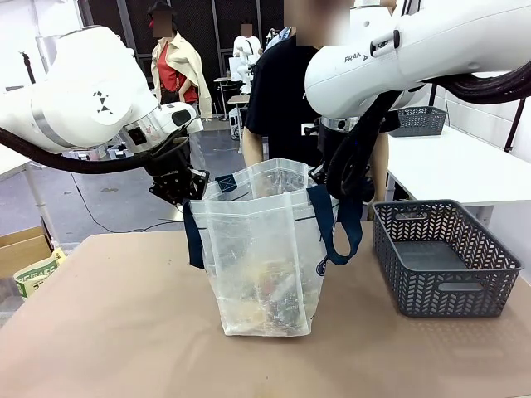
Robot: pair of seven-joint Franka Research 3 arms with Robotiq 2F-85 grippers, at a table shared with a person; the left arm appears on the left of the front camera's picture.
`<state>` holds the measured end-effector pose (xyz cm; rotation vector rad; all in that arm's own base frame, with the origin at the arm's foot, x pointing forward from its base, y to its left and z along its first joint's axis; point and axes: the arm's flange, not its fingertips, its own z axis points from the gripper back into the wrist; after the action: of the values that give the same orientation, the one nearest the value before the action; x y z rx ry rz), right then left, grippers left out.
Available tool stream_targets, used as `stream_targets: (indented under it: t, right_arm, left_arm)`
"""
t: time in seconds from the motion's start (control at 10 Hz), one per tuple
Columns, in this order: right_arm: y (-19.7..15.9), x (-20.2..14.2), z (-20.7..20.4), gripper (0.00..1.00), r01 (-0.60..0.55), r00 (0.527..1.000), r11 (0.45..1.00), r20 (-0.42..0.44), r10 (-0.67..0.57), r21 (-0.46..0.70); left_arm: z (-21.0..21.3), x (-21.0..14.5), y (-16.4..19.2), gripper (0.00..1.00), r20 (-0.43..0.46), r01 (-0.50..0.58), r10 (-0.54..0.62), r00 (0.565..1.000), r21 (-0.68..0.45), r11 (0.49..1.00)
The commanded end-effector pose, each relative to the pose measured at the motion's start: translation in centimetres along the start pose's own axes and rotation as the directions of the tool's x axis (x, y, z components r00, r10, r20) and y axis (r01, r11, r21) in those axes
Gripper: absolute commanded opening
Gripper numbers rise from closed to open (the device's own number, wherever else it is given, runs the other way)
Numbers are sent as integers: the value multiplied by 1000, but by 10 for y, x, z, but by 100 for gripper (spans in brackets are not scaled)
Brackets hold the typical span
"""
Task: Transfer purchased items from the store into the shopping bag.
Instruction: Move the Reusable shopping bag to the right side of the table.
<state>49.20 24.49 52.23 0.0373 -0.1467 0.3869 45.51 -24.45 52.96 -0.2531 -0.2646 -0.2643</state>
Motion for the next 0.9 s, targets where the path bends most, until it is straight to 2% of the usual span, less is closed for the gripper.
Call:
stream_targets:
  t: [0.0, 0.8]
  right_arm:
    - [-1, 0, 0, 0, 1, 1000, 1000, 2, -1, -1]
    - [-1, 0, 0, 0, 1, 1000, 1000, 2, -1, -1]
  left_arm:
    - [-1, -1, 1, 0, -2, 0, 0, 1000, 2, 1000]
    - [-1, -1, 1, 0, -2, 0, 0, 1000, 2, 1000]
